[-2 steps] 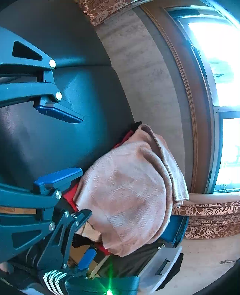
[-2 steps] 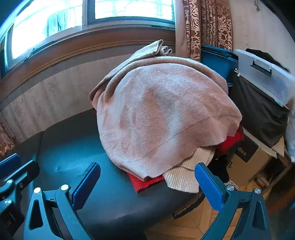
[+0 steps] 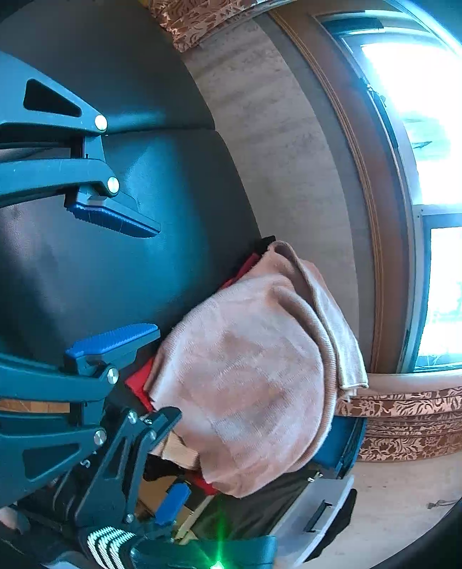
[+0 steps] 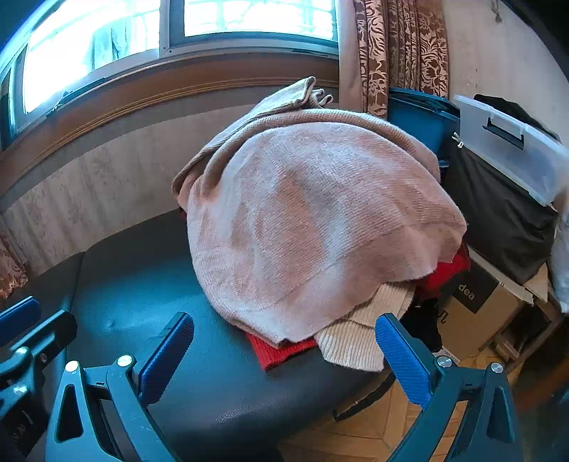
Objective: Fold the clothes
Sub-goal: 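Move both open grippers toward the pink sweater on the clothes pile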
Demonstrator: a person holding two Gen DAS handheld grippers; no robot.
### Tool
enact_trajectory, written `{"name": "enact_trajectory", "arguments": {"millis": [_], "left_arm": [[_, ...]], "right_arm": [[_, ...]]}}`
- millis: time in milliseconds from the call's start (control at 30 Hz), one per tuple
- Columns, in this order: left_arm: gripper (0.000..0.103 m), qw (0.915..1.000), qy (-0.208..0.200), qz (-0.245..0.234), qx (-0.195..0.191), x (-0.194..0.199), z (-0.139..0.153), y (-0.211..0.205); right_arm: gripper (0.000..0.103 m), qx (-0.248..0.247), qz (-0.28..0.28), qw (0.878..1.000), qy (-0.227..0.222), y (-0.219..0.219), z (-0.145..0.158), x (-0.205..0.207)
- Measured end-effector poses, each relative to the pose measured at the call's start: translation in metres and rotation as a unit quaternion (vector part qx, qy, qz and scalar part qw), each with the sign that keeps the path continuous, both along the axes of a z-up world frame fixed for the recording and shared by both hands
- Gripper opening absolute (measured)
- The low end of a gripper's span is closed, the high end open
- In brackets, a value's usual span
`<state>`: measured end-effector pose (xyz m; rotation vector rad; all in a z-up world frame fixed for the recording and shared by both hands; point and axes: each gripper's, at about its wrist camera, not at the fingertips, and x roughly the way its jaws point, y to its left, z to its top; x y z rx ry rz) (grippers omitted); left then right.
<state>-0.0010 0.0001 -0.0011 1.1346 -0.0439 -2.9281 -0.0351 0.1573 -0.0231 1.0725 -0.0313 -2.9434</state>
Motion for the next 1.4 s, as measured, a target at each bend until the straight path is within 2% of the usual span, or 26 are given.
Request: {"name": "enact_trajectory", "arguments": {"millis": [133, 300, 533, 833, 1200, 1400], "left_arm": [[0.052, 1.0000, 0.002, -0.001, 0.006, 0.003, -0.014, -0.012], [0.052, 0.9994, -0.024, 0.019, -0.018, -0.001, -0.024, -0.008], [0.052, 0.9978, -0.042, 0.046, -0.023, 0.004, -0.043, -0.027], [0.052, 0.9938, -0.084, 0.073, -0.010, 0.007, -0.074, -0.062], [0.052, 0.9934, -0.094, 0.065, -0.009, 0.008, -0.091, -0.062], [0.052, 0.9913, -0.118, 0.054, -0.020, 0.004, -0.110, -0.060]], "right_arm": [[0.103, 0.002, 0.008, 1.000, -0.006, -0.004, -0.007, 0.001], [0.103, 0.005, 0.019, 1.000, -0.015, -0.009, -0.015, 0.002], [0.103, 0.008, 0.043, 0.998, -0.042, -0.022, -0.033, 0.005], [0.103, 0.016, 0.056, 0.995, -0.079, -0.030, -0.058, 0.008], [0.103, 0.020, 0.064, 0.993, -0.096, -0.035, -0.070, 0.008], [0.103, 0.012, 0.067, 0.993, -0.101, -0.032, -0.074, 0.006]]}}
